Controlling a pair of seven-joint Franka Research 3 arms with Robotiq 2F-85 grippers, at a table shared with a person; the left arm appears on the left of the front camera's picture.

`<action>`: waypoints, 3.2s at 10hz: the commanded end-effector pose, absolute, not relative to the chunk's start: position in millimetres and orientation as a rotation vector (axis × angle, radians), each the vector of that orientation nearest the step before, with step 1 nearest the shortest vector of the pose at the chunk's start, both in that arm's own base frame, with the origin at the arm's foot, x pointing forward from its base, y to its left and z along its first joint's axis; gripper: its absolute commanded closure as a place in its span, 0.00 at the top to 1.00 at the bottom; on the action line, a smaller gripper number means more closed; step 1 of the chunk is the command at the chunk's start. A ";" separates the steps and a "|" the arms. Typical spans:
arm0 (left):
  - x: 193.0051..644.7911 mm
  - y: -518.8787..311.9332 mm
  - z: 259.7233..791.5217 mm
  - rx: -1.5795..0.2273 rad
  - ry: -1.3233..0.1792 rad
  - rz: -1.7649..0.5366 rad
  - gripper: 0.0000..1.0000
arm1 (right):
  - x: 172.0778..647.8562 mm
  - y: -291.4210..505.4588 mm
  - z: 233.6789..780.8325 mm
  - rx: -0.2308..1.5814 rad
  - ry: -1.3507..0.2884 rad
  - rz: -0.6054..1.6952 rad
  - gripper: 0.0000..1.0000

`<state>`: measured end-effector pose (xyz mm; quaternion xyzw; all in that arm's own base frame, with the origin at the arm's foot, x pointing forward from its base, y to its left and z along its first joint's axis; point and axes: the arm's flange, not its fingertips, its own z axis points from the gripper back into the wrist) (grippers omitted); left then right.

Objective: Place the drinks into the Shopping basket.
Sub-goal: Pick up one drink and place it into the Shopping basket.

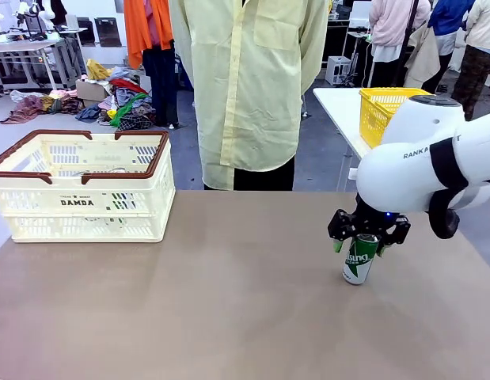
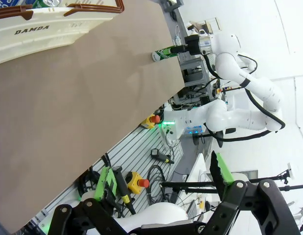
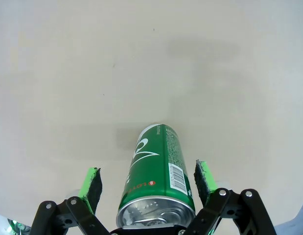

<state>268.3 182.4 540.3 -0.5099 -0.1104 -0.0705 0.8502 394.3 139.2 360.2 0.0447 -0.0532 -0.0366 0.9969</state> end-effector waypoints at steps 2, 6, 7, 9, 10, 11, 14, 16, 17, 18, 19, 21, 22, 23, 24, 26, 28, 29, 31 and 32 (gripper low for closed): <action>267.1 180.4 543.7 -1.091 -0.235 -0.140 1.00 | 394.8 154.7 356.0 0.022 -0.115 -0.081 1.00; 267.1 180.4 543.7 -1.091 -0.235 -0.140 1.00 | 392.5 152.3 355.8 0.044 -0.080 -0.061 0.00; 267.1 180.4 543.7 -1.091 -0.235 -0.140 1.00 | 392.4 151.7 356.3 0.042 -0.078 -0.062 0.00; 267.1 180.4 543.7 -1.091 -0.235 -0.140 1.00 | 391.9 150.2 356.6 0.051 -0.073 -0.060 0.00; 267.1 180.4 543.7 -1.091 -0.235 -0.140 1.00 | 392.0 148.7 359.1 0.048 -0.072 -0.057 0.00; 267.1 180.4 543.7 -1.091 -0.235 -0.140 1.00 | 393.3 145.2 368.6 0.054 -0.068 -0.040 0.00; 267.1 180.4 543.7 -1.091 -0.235 -0.140 1.00 | 406.4 144.4 443.5 0.086 -0.022 -0.016 0.00; 267.1 180.4 543.7 -1.091 -0.235 -0.140 1.00 | 421.8 190.7 497.1 0.155 -0.105 0.147 0.00; 267.1 180.4 543.7 -1.091 -0.235 -0.140 1.00 | 426.5 230.2 506.8 0.278 -0.093 0.213 0.00; 267.1 180.4 543.7 -1.091 -0.235 -0.140 1.00 | 431.4 276.9 505.7 0.324 -0.089 0.217 0.00; 267.1 180.4 543.7 -1.091 -0.235 -0.140 1.00 | 434.7 329.4 497.8 0.347 -0.087 0.201 0.00; 267.1 180.4 543.7 -1.091 -0.235 -0.140 1.00 | 433.2 404.8 463.7 0.288 -0.098 0.190 0.00; 267.1 180.4 543.7 -1.091 -0.235 -0.140 1.00 | 430.0 430.8 443.2 0.281 -0.063 0.212 0.00; 267.1 180.4 543.7 -1.091 -0.235 -0.140 1.00 | 427.6 446.8 420.5 0.197 -0.097 0.209 0.00; 267.1 180.4 543.7 -1.091 -0.235 -0.140 1.00 | 424.5 453.2 404.1 0.195 -0.037 0.229 0.00; 267.1 180.4 543.7 -1.091 -0.235 -0.140 1.00 | 418.9 453.4 393.9 0.170 -0.041 0.225 0.00; 267.1 180.4 543.7 -1.091 -0.235 -0.140 1.00 | 417.2 447.6 372.5 0.195 -0.014 0.259 0.00; 267.1 180.4 543.7 -1.091 -0.235 -0.140 1.00 | 417.2 447.6 372.5 0.195 -0.014 0.259 0.00; 267.1 180.4 543.7 -1.091 -0.235 -0.140 1.00 | 417.2 447.6 372.5 0.195 -0.014 0.259 0.00; 267.1 180.4 543.7 -1.091 -0.235 -0.140 1.00 | 417.2 447.6 372.5 0.195 -0.014 0.259 0.00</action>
